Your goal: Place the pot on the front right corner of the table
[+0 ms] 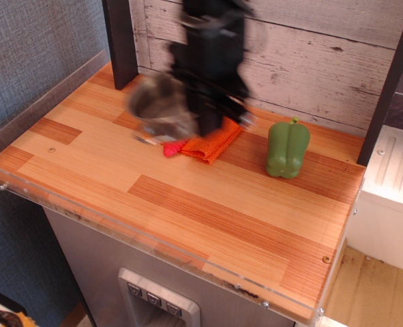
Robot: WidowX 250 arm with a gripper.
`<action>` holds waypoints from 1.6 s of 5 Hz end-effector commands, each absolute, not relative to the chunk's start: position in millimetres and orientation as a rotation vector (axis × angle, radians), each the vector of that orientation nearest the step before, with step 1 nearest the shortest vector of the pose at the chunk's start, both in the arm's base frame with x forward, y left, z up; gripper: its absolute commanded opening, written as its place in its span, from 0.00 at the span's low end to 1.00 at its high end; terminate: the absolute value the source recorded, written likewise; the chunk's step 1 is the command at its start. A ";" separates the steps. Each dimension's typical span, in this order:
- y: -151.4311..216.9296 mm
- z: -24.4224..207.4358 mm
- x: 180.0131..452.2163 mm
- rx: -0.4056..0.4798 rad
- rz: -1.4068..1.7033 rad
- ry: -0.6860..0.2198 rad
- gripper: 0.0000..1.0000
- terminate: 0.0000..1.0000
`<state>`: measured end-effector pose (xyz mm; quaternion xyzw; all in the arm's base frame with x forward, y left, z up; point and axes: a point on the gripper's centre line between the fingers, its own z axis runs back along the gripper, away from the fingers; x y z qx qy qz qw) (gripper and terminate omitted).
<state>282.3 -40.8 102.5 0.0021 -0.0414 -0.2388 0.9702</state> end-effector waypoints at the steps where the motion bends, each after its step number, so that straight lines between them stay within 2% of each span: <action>1: -115.1 76.3 247.8 -0.026 -0.511 -0.034 0.00 0.00; 2: -120.4 59.2 237.9 -0.051 -0.490 0.019 0.00 0.00; 4: -127.7 37.6 246.7 -0.071 -0.496 0.058 0.00 0.00; 6: -124.6 25.8 249.7 -0.094 -0.492 0.082 0.00 0.00; 7: -127.8 30.4 246.6 -0.097 -0.522 0.069 1.00 0.00; 8: -132.6 44.0 246.2 -0.100 -0.542 0.009 1.00 0.00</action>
